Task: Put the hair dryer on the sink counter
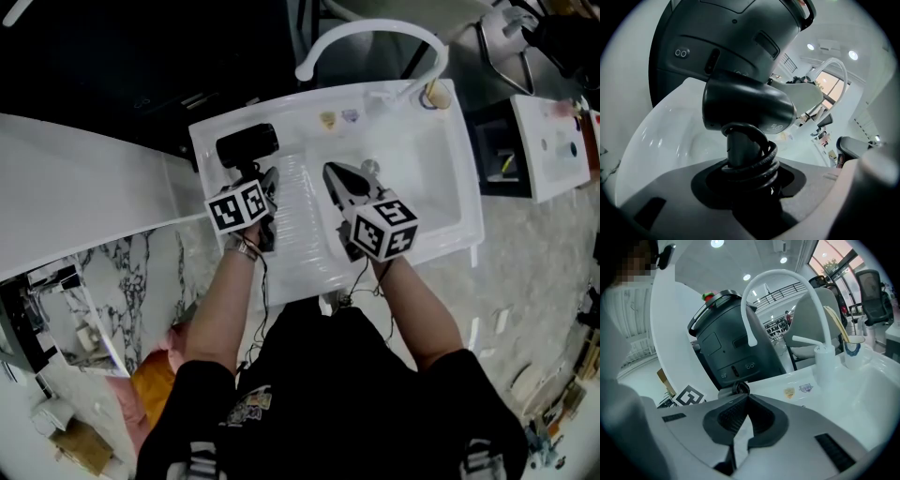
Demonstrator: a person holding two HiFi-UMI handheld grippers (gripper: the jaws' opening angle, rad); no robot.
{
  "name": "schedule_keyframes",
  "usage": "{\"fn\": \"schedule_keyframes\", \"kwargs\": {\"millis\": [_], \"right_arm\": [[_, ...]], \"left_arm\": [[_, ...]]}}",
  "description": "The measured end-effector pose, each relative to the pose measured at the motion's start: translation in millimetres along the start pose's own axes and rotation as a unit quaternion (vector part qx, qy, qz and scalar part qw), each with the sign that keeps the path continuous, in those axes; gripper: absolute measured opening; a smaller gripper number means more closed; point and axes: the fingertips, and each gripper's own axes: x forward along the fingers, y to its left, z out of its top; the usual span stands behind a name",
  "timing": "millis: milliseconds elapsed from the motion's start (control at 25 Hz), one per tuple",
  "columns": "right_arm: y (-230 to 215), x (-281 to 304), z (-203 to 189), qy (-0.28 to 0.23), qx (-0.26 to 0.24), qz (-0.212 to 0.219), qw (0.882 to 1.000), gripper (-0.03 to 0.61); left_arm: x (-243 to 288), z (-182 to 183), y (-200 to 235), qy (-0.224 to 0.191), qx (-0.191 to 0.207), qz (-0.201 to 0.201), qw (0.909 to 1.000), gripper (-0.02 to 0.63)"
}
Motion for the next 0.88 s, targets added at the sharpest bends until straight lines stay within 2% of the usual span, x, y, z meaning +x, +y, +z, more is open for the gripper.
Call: {"fn": "schedule_keyframes", "kwargs": {"millis": [280,640,880], "right_arm": [[-4,-1,-7,0.006,0.005,-0.007,1.000,-0.002],[-7,-2,-4,0.005,0.006,-0.005,1.000,-0.002],[-10,-3,-6,0.007,0.008,-0.003,1.000,-0.002]], "left_arm": [[13,0,8,0.014,-0.006,0.029,0.9995,0.209],[23,-1,13,0.028,0.026,0.081,0.9960,0.212],[29,-4,16,0.031,0.034,0.097,0.9942,0.215]]}}
